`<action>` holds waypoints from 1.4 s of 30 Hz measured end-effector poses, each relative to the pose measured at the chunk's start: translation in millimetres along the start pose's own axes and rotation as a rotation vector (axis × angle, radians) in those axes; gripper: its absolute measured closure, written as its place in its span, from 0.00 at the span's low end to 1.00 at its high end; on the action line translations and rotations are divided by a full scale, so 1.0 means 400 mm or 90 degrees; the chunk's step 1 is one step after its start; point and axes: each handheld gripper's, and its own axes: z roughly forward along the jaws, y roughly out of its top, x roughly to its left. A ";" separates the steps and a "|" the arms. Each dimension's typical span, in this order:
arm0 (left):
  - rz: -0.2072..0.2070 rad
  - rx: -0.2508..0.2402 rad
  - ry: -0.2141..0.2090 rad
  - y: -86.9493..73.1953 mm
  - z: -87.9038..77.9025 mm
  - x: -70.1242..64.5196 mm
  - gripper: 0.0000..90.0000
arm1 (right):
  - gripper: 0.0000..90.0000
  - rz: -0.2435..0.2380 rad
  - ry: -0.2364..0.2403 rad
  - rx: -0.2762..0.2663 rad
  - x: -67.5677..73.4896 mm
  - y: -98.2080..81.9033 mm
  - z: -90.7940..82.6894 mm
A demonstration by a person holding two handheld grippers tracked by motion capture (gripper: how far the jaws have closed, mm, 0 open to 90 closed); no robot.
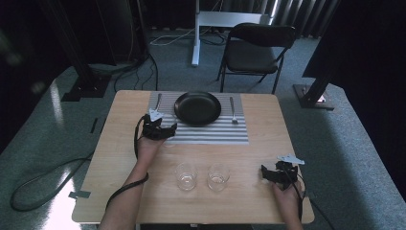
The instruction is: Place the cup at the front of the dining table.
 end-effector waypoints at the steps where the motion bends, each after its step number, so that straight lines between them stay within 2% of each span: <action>1: 0.001 0.003 0.000 0.003 0.004 0.000 0.22 | 0.13 0.000 0.000 0.000 0.000 0.000 0.000; 4: -0.010 0.006 0.000 0.007 0.014 0.008 0.22 | 0.13 0.000 0.000 0.000 0.000 0.000 0.000; 8: -0.002 0.007 0.013 0.011 0.027 0.012 0.22 | 0.13 0.000 0.000 0.000 0.000 0.000 0.000; 11: -0.009 0.000 0.019 0.011 0.035 0.020 0.22 | 0.13 0.000 0.000 0.000 0.000 0.000 0.000; 13: -0.004 0.013 0.029 0.013 0.048 0.022 0.22 | 0.13 0.000 0.000 0.000 0.000 0.000 0.000; 15: -0.008 0.012 0.031 0.012 0.051 0.024 0.22 | 0.13 0.000 0.000 0.000 0.000 0.000 0.000; 20: -0.038 0.002 0.032 0.020 0.070 0.033 0.22 | 0.13 0.000 0.000 0.000 0.000 0.000 0.000; 24: -0.021 0.016 0.043 0.025 0.083 0.032 0.22 | 0.13 0.000 0.000 0.000 0.000 0.000 0.000; 27: -0.033 0.011 0.046 0.022 0.092 0.042 0.22 | 0.13 0.000 0.000 0.000 0.000 0.000 0.000; 33: -0.018 0.023 0.049 0.010 0.114 0.047 0.21 | 0.13 0.000 0.000 0.000 0.000 0.000 0.000; 36: -0.037 0.011 0.046 0.005 0.115 0.055 0.21 | 0.13 0.000 0.000 0.000 0.000 0.000 0.000; 39: -0.022 0.011 0.050 0.001 0.117 0.045 0.21 | 0.13 -0.001 0.000 -0.001 0.000 -0.001 0.000; 42: -0.031 0.016 0.044 -0.003 0.118 0.046 0.21 | 0.13 -0.001 0.000 -0.001 0.000 -0.001 -0.001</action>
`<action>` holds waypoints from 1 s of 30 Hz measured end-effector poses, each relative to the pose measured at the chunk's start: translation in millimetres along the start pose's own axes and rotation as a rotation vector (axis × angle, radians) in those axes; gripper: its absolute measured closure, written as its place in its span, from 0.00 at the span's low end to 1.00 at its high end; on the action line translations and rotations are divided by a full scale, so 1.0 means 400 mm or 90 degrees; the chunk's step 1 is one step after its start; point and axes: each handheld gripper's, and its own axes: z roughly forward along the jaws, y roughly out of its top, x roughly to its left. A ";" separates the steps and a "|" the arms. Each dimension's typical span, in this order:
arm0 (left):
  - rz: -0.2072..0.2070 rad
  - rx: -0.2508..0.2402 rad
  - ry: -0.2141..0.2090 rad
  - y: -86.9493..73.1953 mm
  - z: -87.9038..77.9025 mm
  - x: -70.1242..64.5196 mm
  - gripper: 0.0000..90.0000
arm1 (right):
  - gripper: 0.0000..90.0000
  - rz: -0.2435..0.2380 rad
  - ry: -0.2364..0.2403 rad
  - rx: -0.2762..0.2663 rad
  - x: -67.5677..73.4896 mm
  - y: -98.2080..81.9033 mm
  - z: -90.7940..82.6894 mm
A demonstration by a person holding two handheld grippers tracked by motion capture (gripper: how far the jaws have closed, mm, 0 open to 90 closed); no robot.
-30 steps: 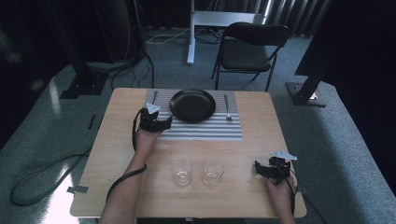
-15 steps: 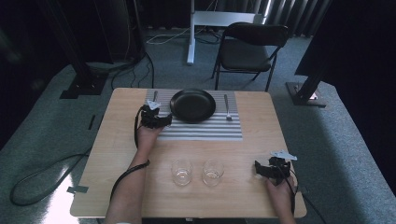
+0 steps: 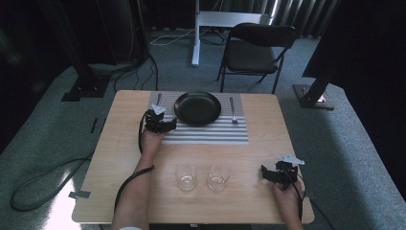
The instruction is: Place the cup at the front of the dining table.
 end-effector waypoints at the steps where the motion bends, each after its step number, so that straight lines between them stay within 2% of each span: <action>1: -0.005 -0.004 -0.005 -0.002 -0.002 0.002 0.21 | 0.13 0.000 0.000 0.000 0.000 0.000 0.000; 4: -0.004 -0.004 0.007 -0.002 -0.004 -0.004 0.21 | 0.13 0.000 0.000 0.000 0.001 0.000 0.000; 5: 0.010 -0.002 0.017 -0.002 -0.005 -0.008 0.21 | 0.13 0.000 0.000 0.000 0.001 0.000 0.000; 14: 0.031 0.007 0.024 -0.008 -0.012 -0.010 0.21 | 0.13 0.001 0.000 0.000 0.001 0.000 0.000; 20: 0.019 0.005 0.014 -0.019 -0.024 -0.007 0.21 | 0.13 0.001 0.000 0.000 0.001 0.000 0.000; 22: 0.006 0.017 0.002 -0.031 -0.032 -0.003 0.21 | 0.13 0.001 0.000 0.000 0.001 0.000 0.000; 30: 0.011 0.019 -0.010 -0.059 -0.048 -0.003 0.21 | 0.13 0.001 0.000 0.000 0.001 0.000 0.000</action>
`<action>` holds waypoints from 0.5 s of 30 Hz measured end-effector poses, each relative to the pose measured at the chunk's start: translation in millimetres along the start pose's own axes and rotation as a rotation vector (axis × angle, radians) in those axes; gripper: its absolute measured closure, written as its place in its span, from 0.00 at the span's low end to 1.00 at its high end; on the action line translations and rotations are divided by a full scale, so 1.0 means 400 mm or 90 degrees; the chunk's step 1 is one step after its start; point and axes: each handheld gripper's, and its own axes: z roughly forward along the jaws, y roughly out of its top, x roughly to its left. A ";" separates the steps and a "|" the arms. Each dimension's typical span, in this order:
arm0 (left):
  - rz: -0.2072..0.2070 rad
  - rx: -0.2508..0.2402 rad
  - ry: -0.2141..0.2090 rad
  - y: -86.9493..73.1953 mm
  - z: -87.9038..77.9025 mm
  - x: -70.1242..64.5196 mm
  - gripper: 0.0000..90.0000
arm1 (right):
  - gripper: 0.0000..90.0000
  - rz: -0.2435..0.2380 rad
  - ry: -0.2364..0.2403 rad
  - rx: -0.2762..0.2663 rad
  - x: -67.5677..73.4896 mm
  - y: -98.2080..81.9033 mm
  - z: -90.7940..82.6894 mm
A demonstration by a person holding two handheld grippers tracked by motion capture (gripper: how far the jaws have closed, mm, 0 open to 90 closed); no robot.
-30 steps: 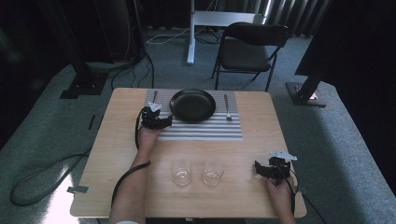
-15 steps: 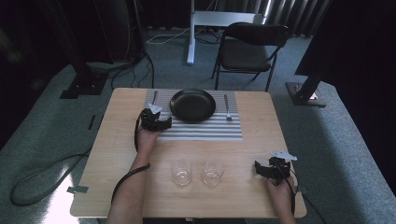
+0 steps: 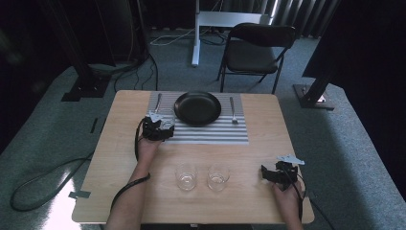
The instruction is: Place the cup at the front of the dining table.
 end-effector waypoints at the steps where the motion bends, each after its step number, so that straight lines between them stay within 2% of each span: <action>1: 0.001 0.000 -0.001 -0.003 -0.002 -0.001 0.21 | 0.13 0.000 0.000 0.000 0.000 0.000 0.000; 15: 0.020 0.002 -0.030 -0.035 -0.054 -0.004 0.21 | 0.13 0.000 0.000 0.000 0.000 0.000 0.000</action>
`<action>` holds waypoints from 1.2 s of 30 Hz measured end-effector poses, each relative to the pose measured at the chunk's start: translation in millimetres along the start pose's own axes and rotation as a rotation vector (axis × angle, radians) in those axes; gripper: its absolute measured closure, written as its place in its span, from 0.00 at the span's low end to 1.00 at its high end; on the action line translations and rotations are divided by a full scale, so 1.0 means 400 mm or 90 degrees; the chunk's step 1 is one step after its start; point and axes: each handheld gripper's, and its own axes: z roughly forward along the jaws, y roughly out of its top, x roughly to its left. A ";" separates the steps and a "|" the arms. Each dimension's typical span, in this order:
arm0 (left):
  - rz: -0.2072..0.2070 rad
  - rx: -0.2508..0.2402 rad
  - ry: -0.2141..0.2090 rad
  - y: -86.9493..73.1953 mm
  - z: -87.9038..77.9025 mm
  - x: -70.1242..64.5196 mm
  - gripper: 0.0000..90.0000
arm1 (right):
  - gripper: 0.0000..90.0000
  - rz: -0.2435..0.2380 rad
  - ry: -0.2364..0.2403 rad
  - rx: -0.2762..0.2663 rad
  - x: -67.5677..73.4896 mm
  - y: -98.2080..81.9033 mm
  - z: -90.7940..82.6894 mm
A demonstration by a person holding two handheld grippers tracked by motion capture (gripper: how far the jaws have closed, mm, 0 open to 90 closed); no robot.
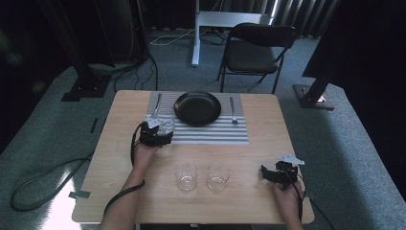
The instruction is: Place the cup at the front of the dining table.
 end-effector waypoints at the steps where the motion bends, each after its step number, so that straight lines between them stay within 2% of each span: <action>1: 0.001 -0.001 0.001 -0.003 -0.004 -0.001 0.21 | 0.13 0.000 0.000 0.000 0.000 0.000 0.000; 3: 0.011 -0.006 0.010 -0.011 -0.013 -0.006 0.21 | 0.13 0.000 0.000 0.000 0.000 0.000 0.000; 8: 0.015 -0.012 0.003 -0.025 -0.034 -0.009 0.21 | 0.13 0.000 0.000 0.000 0.000 0.000 0.000; 15: 0.013 -0.012 -0.007 -0.051 -0.069 -0.017 0.21 | 0.13 0.000 0.000 0.000 0.000 0.000 0.000; 18: 0.001 -0.021 -0.016 -0.060 -0.091 -0.018 0.21 | 0.13 0.000 0.000 0.000 0.000 0.000 0.000; 25: 0.005 -0.020 -0.004 -0.075 -0.120 -0.014 0.21 | 0.13 0.000 0.000 0.000 0.000 0.000 0.000; 27: -0.001 -0.022 -0.008 -0.082 -0.129 -0.011 0.21 | 0.13 0.000 0.000 0.000 0.000 0.000 0.000; 36: 0.002 -0.021 -0.002 -0.109 -0.164 -0.008 0.21 | 0.13 0.000 0.000 0.000 0.000 0.000 0.000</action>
